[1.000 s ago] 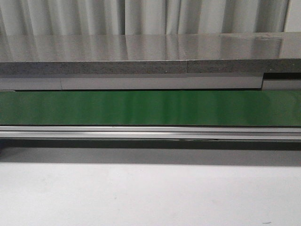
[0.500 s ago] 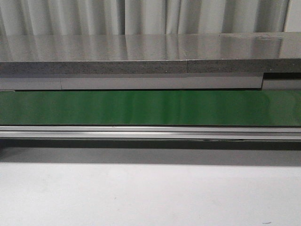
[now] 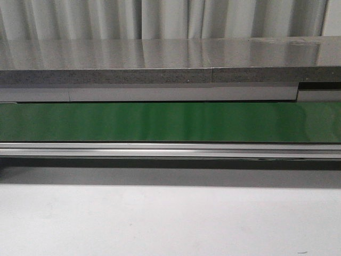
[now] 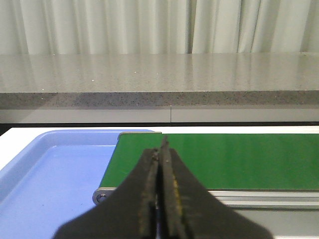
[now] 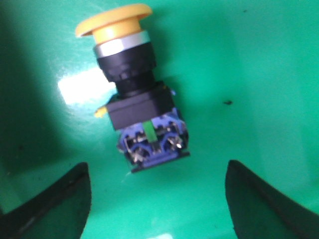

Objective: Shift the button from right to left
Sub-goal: 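Grasp the yellow-capped button by its base with the right gripper, then lift the button and set it on the conveyor belt with the right gripper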

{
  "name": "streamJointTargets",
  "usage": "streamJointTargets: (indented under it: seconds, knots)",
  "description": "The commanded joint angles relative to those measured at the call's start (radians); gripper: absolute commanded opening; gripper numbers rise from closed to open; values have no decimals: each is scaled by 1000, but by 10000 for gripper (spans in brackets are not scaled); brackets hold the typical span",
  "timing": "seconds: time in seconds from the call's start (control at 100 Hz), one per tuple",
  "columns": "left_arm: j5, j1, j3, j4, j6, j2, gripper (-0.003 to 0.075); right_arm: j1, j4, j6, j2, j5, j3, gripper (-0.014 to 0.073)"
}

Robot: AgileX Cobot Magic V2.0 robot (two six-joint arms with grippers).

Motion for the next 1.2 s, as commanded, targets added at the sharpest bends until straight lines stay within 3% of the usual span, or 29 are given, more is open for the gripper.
streamJointTargets:
  seconds: [0.0, 0.19, 0.41, 0.51, 0.9, 1.19]
  knots:
    - [-83, -9, 45, -4, -10, -30, -20, -4, 26, -11, -7, -57, -29, 560]
    - [-83, -9, 45, -4, -10, -30, -20, -4, 63, -6, 37, -125, -29, 533]
    - [-83, -9, 45, -4, -10, -30, -20, -3, 74, 34, 53, -184, -29, 209]
    - [-83, -9, 45, -4, -10, -30, -20, -3, 81, 34, 53, -186, -29, 134]
    - [-83, -9, 45, -4, -10, -30, -20, 16, 147, 73, -170, -33, -28, 131]
    - [-83, -9, 45, -4, -10, -30, -20, 142, 163, 111, -316, 113, -27, 134]
